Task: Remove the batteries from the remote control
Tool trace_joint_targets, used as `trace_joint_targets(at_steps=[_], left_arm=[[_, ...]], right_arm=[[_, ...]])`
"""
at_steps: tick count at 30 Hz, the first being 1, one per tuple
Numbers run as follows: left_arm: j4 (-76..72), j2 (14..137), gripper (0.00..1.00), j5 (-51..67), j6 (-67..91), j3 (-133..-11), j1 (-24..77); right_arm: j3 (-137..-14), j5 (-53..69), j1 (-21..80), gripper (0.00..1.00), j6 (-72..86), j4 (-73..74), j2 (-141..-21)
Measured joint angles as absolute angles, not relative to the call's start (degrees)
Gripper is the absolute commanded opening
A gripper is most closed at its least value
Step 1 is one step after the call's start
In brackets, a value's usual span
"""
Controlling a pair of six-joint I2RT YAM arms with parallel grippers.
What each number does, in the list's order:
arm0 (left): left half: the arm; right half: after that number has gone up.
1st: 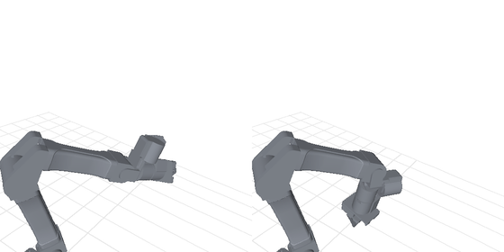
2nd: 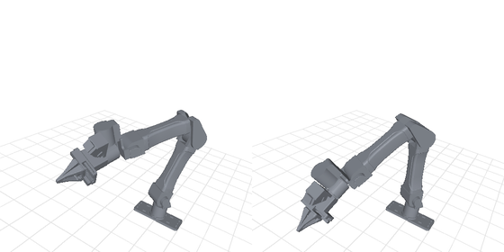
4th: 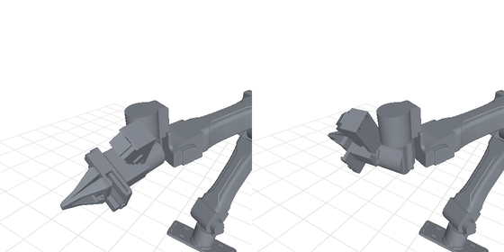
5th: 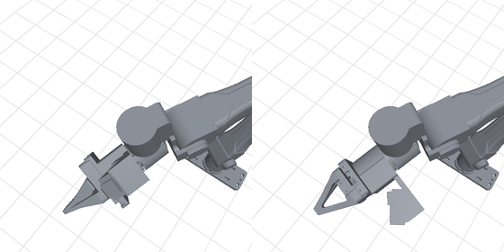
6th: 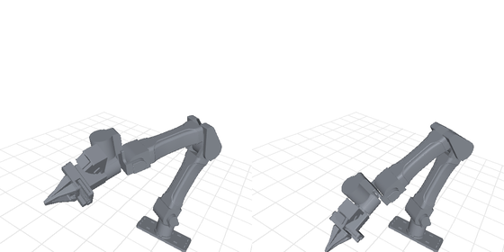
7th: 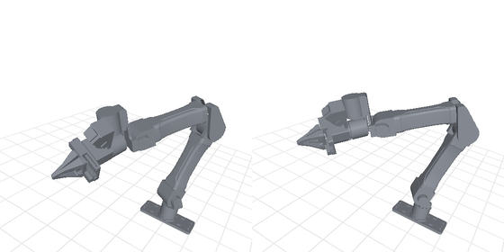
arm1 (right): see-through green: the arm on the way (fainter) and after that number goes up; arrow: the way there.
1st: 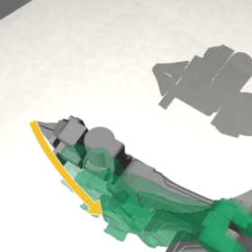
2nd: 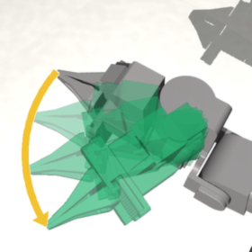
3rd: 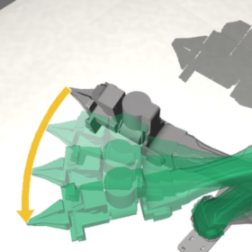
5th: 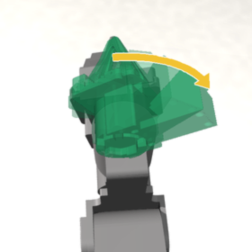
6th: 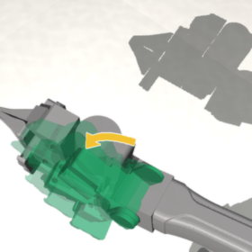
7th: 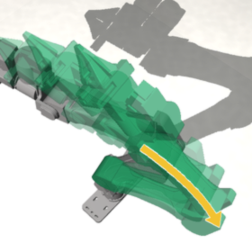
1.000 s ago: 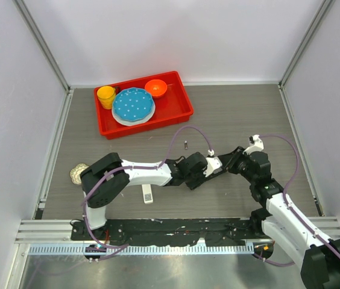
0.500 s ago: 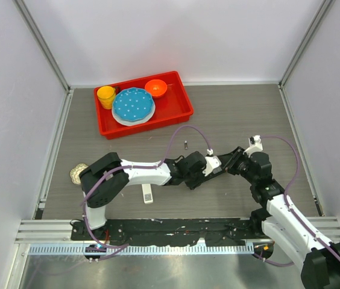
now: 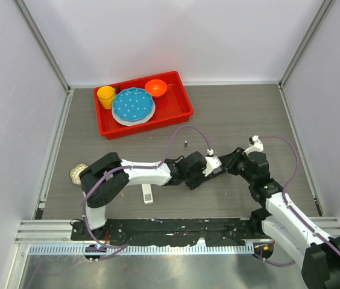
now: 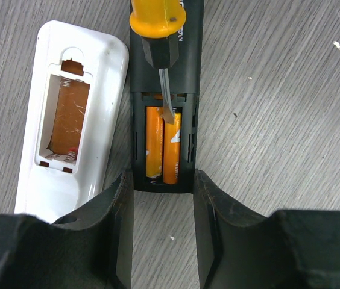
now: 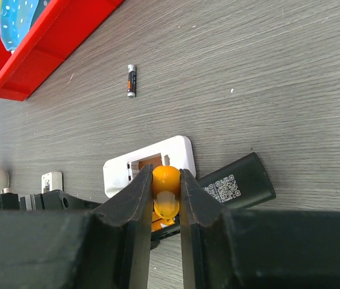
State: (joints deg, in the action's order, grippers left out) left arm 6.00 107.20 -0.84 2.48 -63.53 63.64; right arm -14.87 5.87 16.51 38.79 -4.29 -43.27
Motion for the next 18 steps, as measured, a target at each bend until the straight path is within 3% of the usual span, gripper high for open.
trace_joint_targets(at_steps=[18], left_arm=[[6.00, 107.20, 0.00, -0.84, 2.42, -63.53, 63.64]], right_arm=[[-14.94, 3.49, 16.67, 0.01, 37.32, -2.02, -41.06]])
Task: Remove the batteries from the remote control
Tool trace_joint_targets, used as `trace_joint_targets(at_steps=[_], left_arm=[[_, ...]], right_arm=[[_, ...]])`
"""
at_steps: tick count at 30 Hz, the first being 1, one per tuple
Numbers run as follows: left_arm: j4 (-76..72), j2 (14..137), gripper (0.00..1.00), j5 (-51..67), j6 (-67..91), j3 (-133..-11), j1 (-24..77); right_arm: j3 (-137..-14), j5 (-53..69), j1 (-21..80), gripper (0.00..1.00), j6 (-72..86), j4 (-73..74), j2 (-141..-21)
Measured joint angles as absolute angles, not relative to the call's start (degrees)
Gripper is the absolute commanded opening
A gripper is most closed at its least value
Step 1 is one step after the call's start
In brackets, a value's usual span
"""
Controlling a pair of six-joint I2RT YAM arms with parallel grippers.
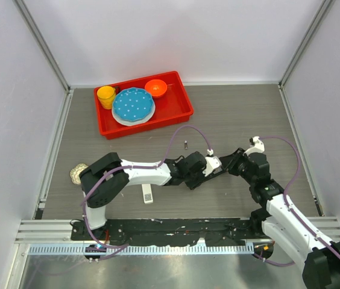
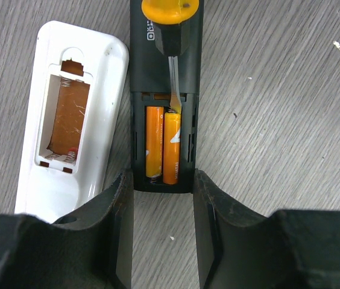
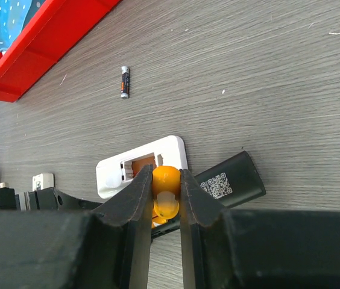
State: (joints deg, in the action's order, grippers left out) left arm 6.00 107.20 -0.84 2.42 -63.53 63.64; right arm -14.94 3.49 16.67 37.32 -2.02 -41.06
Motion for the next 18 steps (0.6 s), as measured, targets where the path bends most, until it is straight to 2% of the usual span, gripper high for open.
trace_joint_targets(at_steps=[18], left_arm=[[6.63, 107.13, 0.00, -1.02, 2.28, -63.53, 63.64]], right_arm=[[-13.80, 7.97, 15.88, 0.01, 40.60, -6.33, -42.11]])
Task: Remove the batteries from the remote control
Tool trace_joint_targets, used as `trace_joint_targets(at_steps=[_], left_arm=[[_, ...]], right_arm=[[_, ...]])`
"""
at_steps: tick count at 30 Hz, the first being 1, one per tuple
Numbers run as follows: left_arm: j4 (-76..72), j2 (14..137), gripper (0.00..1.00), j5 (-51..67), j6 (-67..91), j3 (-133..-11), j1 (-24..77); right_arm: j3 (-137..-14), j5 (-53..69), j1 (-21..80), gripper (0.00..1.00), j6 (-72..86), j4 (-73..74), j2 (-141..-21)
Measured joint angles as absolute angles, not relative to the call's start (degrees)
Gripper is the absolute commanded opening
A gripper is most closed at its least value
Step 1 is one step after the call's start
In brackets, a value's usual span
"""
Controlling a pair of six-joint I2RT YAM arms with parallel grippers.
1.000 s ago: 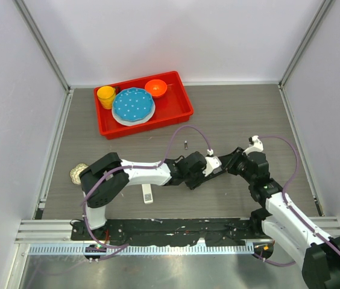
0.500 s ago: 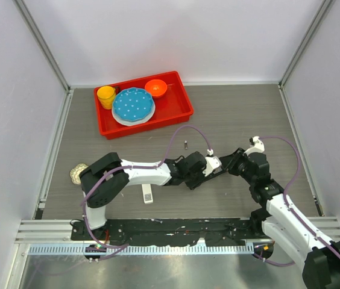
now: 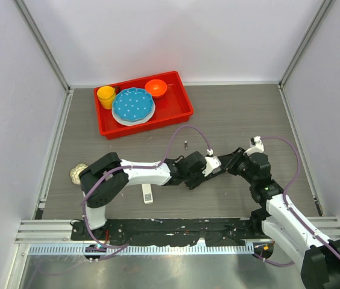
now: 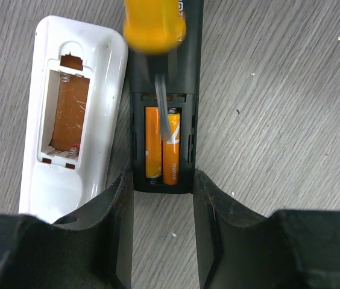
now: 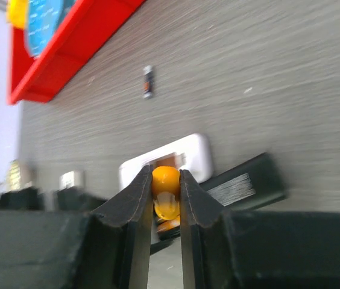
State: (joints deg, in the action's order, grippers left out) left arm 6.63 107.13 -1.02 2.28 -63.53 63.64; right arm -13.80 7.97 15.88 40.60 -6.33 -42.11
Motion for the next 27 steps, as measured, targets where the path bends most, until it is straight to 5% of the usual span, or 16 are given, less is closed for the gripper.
trace_joint_targets(at_steps=[11, 27], left_arm=[[6.35, 107.09, 0.00, -0.89, 2.52, -63.55, 63.48], [6.37, 107.11, 0.00, -0.49, 2.46, -63.55, 63.46]], right_arm=[[-13.56, 16.49, 16.56, 0.01, 47.11, -6.15, -40.58], [-15.66, 4.12, 16.56, 0.01, 40.21, -1.39, -42.17]])
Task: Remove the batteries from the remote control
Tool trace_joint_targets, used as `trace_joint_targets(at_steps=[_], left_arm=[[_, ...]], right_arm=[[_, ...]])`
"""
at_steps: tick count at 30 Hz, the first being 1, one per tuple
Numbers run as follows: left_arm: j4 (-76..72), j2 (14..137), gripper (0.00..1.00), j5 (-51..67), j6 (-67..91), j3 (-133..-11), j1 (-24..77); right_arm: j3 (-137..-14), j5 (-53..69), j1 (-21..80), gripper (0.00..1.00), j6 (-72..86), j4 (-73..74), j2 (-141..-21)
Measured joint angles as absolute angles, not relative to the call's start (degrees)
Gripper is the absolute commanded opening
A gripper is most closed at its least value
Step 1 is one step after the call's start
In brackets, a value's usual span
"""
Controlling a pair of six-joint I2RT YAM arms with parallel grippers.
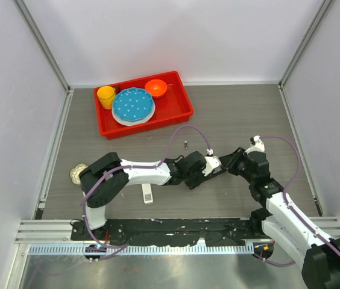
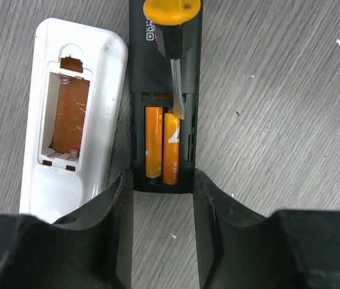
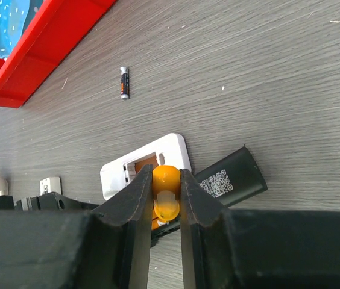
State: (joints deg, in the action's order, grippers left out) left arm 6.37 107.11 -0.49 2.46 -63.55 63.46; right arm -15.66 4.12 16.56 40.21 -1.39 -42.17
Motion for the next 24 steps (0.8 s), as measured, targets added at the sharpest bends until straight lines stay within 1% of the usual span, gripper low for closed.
trace_joint_targets(at_steps=[5, 17, 24], left_arm=[[6.37, 107.11, 0.00, -0.45, 2.42, -63.55, 63.44], [6.39, 107.13, 0.00, -0.30, 2.42, -63.57, 63.40], [6.46, 107.22, 0.00, -0.16, 2.39, -63.66, 63.37]], right_arm=[[-15.68, 3.81, 16.56, 0.01, 40.12, -2.68, -43.51], [-15.70, 2.85, 16.56, 0.01, 38.96, -2.02, -42.61], [-15.77, 4.12, 16.56, 0.01, 39.00, -3.20, -44.31]])
